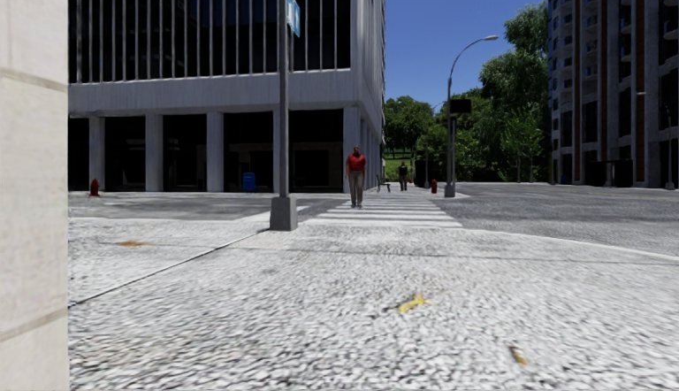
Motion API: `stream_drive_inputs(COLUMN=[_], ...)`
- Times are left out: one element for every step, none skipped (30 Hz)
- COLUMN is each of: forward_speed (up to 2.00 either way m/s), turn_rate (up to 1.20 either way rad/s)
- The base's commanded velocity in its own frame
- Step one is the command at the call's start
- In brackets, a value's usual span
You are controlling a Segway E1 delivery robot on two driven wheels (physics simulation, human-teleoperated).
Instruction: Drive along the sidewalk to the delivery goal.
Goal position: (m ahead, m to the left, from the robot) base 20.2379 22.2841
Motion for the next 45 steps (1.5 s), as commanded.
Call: stream_drive_inputs(forward_speed=[2.0, 2.0, 2.0, 2.0, 2.0, 2.0, 2.0, 2.0, 2.0, 2.0, 2.0, 2.0, 2.0, 2.0, 2.0, 2.0, 2.0, 2.0, 2.0, 2.0, 2.0, 2.0, 2.0, 2.0, 2.0, 2.0, 2.0, 2.0, 2.0, 2.0, 2.0, 2.0, 2.0, 2.0, 2.0, 2.0, 2.0, 2.0, 2.0, 2.0, 2.0, 2.0, 2.0, 2.0, 2.0], turn_rate=[0.0, 0.0, 0.0, 0.0, 0.0, -0.01, -0.01, -0.12, -0.25, -0.33, -0.33, -0.37, -0.38, -0.39, -0.39, -0.39, -0.39, -0.39, -0.39, -0.39, -0.39, -0.39, -0.39, -0.39, -0.39, -0.39, -0.39, -0.39, -0.39, -0.39, -0.39, -0.39, -0.39, -0.39, -0.39, -0.39, -0.39, -0.37, -0.32, -0.21, -0.21, -0.15, -0.07, 0.0, 0.0])
